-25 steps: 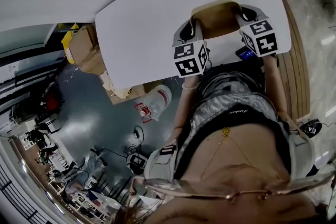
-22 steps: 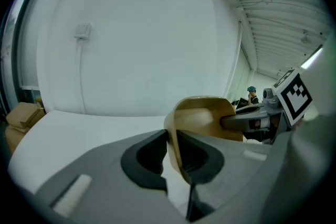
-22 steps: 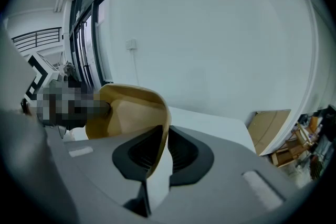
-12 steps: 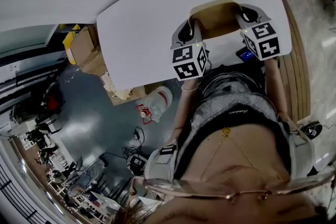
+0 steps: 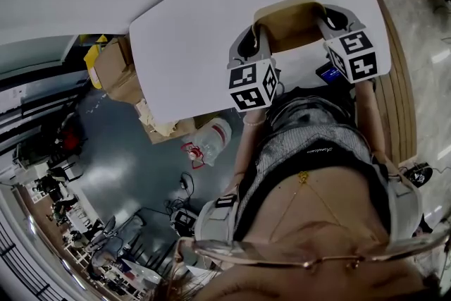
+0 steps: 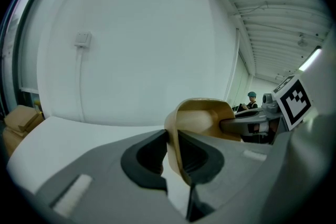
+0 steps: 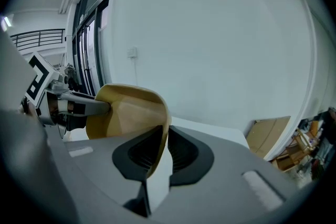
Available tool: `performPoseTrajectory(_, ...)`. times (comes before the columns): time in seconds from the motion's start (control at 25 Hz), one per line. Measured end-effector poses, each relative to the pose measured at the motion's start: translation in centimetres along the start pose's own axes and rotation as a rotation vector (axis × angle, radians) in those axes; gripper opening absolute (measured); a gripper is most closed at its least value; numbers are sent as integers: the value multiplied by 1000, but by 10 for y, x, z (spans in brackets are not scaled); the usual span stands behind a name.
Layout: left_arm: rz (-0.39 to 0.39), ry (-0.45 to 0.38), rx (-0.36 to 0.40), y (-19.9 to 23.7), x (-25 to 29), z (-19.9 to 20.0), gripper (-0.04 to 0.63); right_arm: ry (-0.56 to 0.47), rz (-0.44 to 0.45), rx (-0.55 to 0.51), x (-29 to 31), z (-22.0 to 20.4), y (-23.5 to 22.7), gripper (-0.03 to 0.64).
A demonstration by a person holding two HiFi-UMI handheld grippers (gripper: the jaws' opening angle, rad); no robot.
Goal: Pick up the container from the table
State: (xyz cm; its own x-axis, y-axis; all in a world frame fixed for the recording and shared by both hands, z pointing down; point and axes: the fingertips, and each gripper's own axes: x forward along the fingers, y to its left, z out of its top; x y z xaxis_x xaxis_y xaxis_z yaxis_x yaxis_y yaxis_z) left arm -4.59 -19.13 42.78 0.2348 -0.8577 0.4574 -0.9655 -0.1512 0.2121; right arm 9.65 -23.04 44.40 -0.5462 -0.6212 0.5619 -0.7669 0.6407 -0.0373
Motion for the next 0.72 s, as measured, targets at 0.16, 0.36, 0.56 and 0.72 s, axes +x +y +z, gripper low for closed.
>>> performPoseTrajectory(0.16, 3, -10, 1, -1, -3, 4, 40, -9, -1, -2, -2, 4, 0, 58)
performPoseTrajectory(0.36, 6, -9, 2, -1, -3, 3, 40, -10, 0, -3, -2, 5, 0, 57)
performPoseTrajectory(0.56, 5, -7, 5, -1, -3, 4, 40, -10, 1, -3, -3, 6, 1, 56)
performPoseTrajectory(0.72, 3, -8, 3, -3, -5, 4, 39, -10, -2, -4, -6, 6, 0, 55)
